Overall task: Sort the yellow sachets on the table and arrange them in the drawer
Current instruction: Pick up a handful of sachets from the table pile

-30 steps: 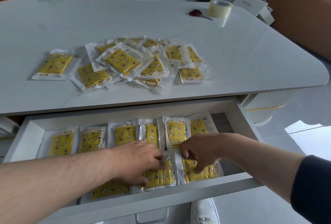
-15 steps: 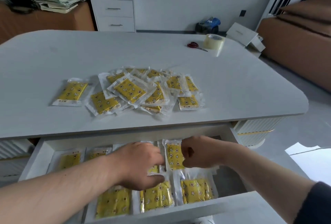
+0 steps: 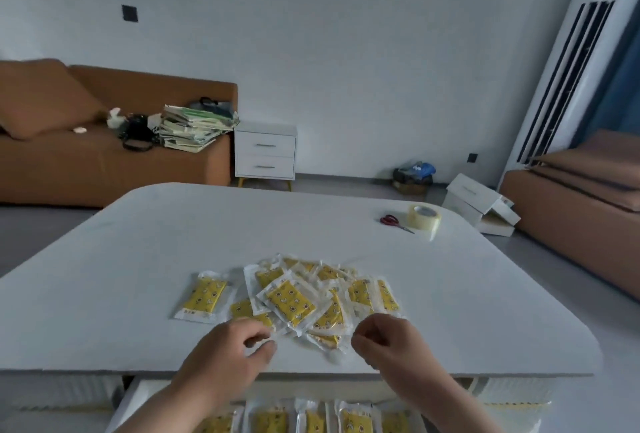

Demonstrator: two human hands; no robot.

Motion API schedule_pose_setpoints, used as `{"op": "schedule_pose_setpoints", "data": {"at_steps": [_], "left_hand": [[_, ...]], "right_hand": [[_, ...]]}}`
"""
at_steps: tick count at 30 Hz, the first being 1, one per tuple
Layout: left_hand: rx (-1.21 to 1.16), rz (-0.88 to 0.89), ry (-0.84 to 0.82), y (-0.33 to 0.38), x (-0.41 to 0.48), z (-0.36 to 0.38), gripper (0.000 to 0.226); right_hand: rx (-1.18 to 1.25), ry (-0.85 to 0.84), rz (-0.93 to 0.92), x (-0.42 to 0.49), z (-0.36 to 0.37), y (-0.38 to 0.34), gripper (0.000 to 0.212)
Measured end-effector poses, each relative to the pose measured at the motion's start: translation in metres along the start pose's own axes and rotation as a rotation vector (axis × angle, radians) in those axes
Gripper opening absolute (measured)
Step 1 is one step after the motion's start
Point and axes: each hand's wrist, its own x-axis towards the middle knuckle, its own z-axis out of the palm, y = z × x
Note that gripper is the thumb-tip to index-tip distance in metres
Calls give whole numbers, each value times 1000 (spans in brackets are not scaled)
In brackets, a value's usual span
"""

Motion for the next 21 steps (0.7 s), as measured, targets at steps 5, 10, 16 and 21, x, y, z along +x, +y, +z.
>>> {"op": "schedule_pose_setpoints", "data": {"at_steps": [5,10,16,21], "left_hand": [[-60,-213,302,-36,27,-22,10],[58,-411,502,-85,68,-41,27],[99,-549,412,-113,98,-36,55],[314,-521,348,-114,106,-32,53]], "right_hand": [[-60,84,-51,41,24,-12,13],[-221,69,-43,94,54,-19,9],[-425,70,58,139,96,-8,48],[-619,12,104,149,101,-1,54]]}}
